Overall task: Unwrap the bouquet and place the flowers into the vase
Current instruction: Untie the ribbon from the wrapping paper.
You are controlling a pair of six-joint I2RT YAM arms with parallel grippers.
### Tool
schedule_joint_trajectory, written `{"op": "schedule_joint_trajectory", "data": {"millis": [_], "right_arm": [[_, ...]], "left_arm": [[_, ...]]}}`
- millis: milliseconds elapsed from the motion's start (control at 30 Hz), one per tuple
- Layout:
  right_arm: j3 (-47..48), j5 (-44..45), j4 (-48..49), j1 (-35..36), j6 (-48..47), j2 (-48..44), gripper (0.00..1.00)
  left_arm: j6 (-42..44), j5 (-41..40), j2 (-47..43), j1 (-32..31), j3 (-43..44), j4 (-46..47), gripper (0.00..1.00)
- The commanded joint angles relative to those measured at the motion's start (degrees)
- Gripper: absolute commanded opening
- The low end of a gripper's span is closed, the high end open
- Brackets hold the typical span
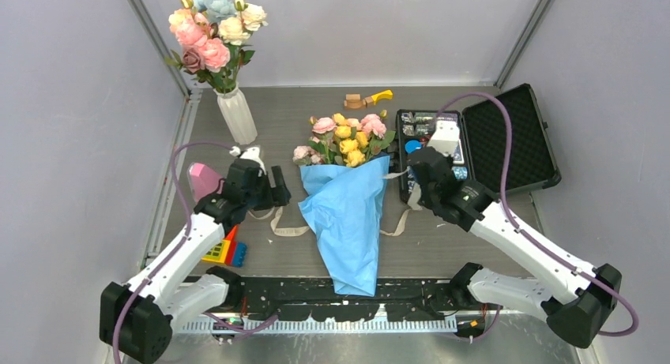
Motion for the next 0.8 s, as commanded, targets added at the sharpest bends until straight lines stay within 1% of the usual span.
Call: {"op": "schedule_joint_trajectory", "data": {"millis": [0,33,67,133,167,200,233,300,333,400,433,467,500,533,567,600,633,700,767], "right_arm": [[-1.70,9.94,-3.21,-8.89,5.29,-3.79,0.00],[-3.36,9.47,-2.80,-10.67,6.00,-4.25,0.00],[-4.35,8.15,-2.00,-14.11,6.36,-5.17,0.01],[-7.79,5.93,-1.01,-18.28,6.54,-6.01,0.18],[-8.46,4.41,-0.85,-20.23,6.51,-6.15,0.48],[-9.40,3.76,-0.78,-20.99,6.59,-6.19,0.61],[-9.61,2.57,-1.10,-22.01,6.75,-6.20,0.81],[-9.19,0.11,-3.23,-22.33,8.01,-6.59,0.90],[-8.79,-1.68,-4.50,-22.35,8.70,-7.36,0.91],[-8.88,-9.94,-4.63,-22.37,8.86,-9.33,0.91],[-9.27,-17.84,-3.85,-22.37,8.59,-10.18,0.92],[-10.46,-22.61,-1.86,-22.37,8.35,-11.62,0.92],[-11.20,-31.31,-0.89,-22.33,8.55,-12.25,0.92],[-12.72,-35.32,1.07,-22.31,9.57,-12.97,0.92],[-13.47,-42.73,2.08,-22.29,10.17,-13.02,0.92],[-15.20,-46.57,4.32,-22.24,11.53,-12.65,0.92],[-16.08,-52.83,5.41,-21.92,12.21,-11.95,0.92],[-19.16,-58.12,9.51,-20.27,14.57,-10.63,0.92],[-21.76,-59.59,14.73,-16.85,15.59,-9.15,0.92]], "left_arm": [[-3.31,8.31,2.25,-5.70,1.48,3.23,0.81],[-4.33,10.53,2.90,-6.43,0.89,4.97,0.81],[-5.44,13.10,3.59,-6.88,0.31,6.97,0.81],[-7.49,16.02,4.82,-7.41,-0.95,11.06,0.81],[-8.34,17.01,5.40,-7.62,-1.43,13.00,0.81],[-8.99,17.56,5.98,-8.02,-1.71,14.40,0.81],[-9.29,17.14,6.61,-8.62,-1.60,14.94,0.81],[-9.20,15.73,7.69,-10.13,-0.99,14.97,0.81],[-9.25,15.46,8.42,-10.70,-0.83,15.32,0.81],[-9.79,15.90,9.91,-11.32,-1.07,16.88,0.81],[-10.01,16.26,10.93,-11.51,-1.20,17.68,0.81],[-10.15,16.32,11.91,-11.68,-1.11,18.20,0.82],[-10.19,16.22,12.91,-11.80,-1.03,18.26,0.82],[-10.25,15.79,13.91,-11.90,-0.85,18.28,0.82],[-10.49,14.98,14.87,-11.96,-0.76,18.09,0.81],[-11.05,13.88,15.25,-12.00,-0.76,17.82,0.82],[-11.47,12.80,15.45,-12.11,-0.91,17.88,0.82],[-11.78,10.85,15.66,-12.62,-1.05,18.01,0.82],[-12.07,10.33,16.03,-13.15,-1.06,18.29,0.82]]}}
